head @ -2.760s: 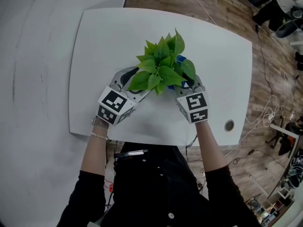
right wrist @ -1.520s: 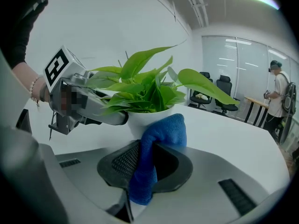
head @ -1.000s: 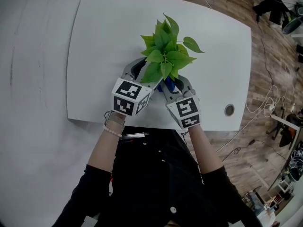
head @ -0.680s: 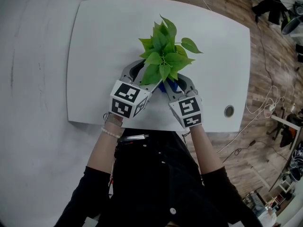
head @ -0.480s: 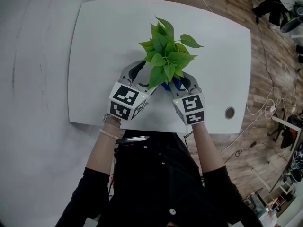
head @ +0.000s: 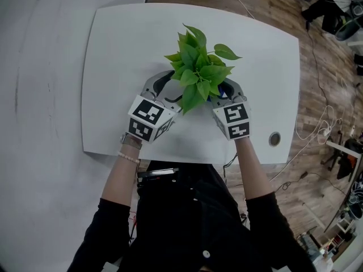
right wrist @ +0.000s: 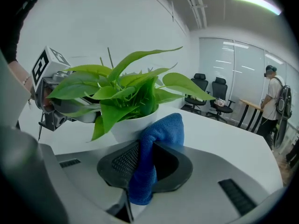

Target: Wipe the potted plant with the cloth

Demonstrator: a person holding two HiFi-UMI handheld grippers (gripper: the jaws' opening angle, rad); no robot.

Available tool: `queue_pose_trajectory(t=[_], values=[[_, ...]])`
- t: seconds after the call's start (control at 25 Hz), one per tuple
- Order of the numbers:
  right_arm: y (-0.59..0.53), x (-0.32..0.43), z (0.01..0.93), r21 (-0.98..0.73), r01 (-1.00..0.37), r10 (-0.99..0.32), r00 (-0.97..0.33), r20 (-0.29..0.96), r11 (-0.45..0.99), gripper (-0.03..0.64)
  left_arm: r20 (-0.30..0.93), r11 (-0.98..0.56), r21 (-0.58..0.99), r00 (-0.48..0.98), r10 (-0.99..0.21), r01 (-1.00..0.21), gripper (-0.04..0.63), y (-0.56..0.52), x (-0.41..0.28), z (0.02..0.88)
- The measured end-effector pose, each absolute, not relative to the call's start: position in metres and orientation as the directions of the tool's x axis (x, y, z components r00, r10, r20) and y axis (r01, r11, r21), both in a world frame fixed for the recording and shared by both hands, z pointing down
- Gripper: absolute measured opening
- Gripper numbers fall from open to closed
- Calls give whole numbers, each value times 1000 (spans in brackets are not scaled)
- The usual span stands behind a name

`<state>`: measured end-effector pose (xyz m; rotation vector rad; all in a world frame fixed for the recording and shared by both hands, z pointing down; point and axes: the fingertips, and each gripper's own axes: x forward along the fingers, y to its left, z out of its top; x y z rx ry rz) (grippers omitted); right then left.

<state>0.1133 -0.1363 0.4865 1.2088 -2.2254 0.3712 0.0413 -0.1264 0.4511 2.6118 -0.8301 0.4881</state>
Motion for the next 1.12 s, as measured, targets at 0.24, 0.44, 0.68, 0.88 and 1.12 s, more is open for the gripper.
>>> queue_pose_trajectory(t=[0.24,0.44,0.68,0.88,1.12], values=[[-135,110,488,25,-827,-670,-436,600,561,94,432,-752,213,751,-500,-624,310,-131,39,453],[-121,102,490,-8,-830,-662,-450,599,557,94,435,-740,213,740,-513,-638,310,-130,40,454],[-98,88,489,-44,-805,-632,-496,595,591,94,442,-734,207,732,-519,-646,310,-129,41,454],[-81,93,483,-54,-803,-626,-502,596,593,94,457,-741,202,731,-507,-641,310,-117,38,453],[-65,115,472,-41,-829,-651,-467,599,557,94,471,-732,144,697,-541,-666,212,-103,23,445]])
